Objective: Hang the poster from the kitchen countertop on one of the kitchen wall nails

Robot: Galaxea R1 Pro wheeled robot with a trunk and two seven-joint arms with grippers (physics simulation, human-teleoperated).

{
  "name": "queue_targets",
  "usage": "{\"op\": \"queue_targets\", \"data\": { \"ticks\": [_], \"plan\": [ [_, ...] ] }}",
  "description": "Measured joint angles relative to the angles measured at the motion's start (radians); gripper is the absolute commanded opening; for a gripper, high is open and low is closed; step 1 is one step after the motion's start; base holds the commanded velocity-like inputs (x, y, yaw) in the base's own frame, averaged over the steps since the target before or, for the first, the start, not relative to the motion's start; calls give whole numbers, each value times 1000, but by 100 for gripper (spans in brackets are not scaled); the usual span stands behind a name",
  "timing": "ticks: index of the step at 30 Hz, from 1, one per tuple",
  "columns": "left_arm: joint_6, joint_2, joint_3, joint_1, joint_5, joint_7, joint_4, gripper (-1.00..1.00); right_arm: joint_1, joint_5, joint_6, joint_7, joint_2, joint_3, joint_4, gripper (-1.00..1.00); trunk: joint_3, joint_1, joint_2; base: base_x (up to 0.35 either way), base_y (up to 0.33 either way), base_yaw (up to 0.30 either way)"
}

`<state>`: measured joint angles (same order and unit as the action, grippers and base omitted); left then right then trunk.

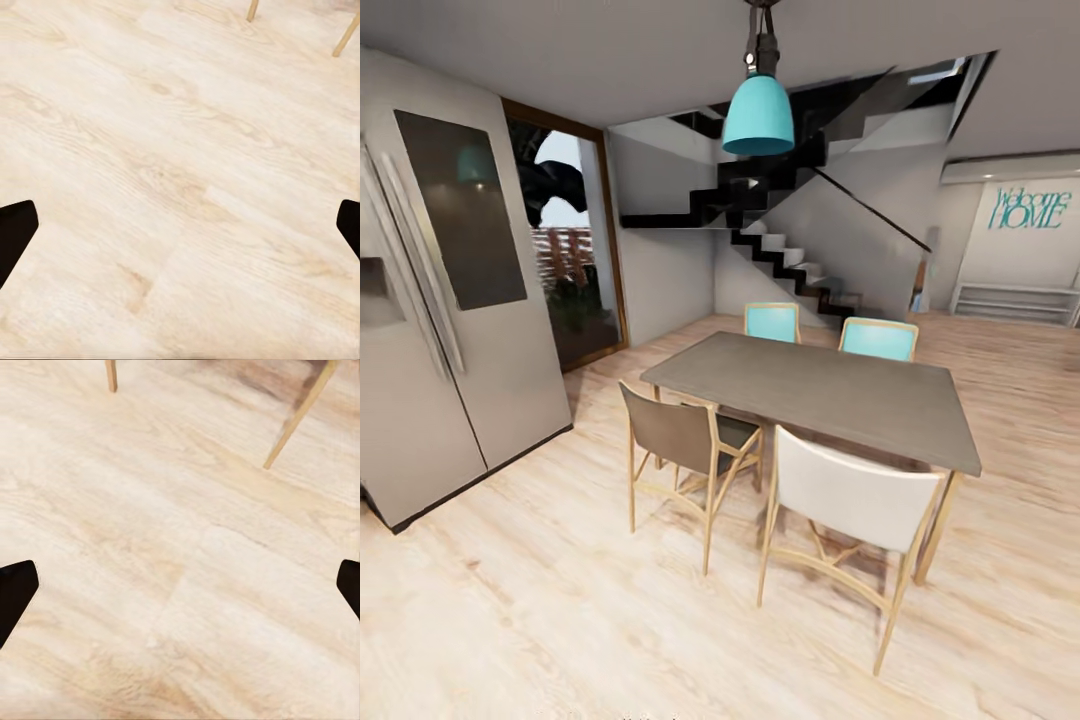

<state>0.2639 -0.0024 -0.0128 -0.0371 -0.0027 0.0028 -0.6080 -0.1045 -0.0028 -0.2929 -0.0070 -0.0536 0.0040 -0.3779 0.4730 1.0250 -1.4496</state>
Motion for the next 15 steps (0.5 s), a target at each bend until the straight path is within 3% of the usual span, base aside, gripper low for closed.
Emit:
{"op": "queue_targets", "data": {
  "ticks": [15],
  "plan": [
    [0,0,0,0,0,0,0,100,0,0,0,0,0,0,1,100,0,0,0,0,0,280]
  ]
}}
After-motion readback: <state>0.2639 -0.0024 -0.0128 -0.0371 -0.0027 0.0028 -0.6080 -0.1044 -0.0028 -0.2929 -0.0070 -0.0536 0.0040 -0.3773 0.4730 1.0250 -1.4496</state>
